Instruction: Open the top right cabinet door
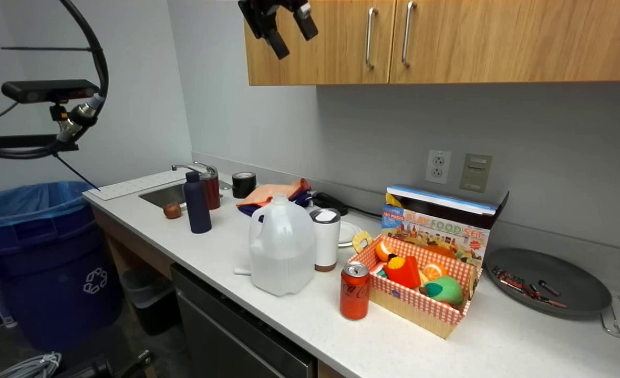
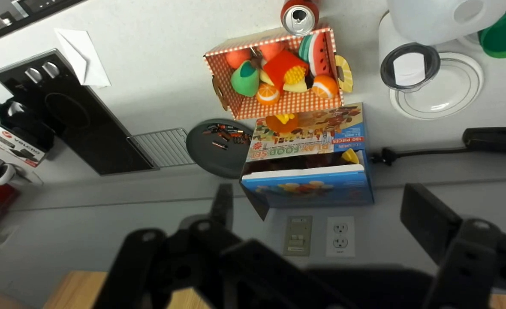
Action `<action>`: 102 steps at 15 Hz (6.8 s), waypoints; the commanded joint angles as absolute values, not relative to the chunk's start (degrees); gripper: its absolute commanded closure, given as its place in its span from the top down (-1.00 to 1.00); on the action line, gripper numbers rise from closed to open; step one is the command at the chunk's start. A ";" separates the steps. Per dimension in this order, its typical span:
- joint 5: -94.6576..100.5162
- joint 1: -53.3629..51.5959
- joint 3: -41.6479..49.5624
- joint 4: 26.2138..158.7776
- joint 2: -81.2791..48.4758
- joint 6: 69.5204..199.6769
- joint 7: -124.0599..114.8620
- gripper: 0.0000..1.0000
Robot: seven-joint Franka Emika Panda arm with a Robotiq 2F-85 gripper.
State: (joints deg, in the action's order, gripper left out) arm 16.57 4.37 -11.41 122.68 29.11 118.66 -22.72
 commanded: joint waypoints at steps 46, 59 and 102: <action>51.61 1.26 -1.92 99.05 4.88 119.37 -53.63 1.00; 49.73 3.51 -1.36 113.29 19.45 118.36 -56.87 1.00; 42.15 10.43 -5.72 104.31 19.43 123.54 -44.66 1.00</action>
State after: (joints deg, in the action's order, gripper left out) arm 37.19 8.01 -5.52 105.59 19.91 124.87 -43.73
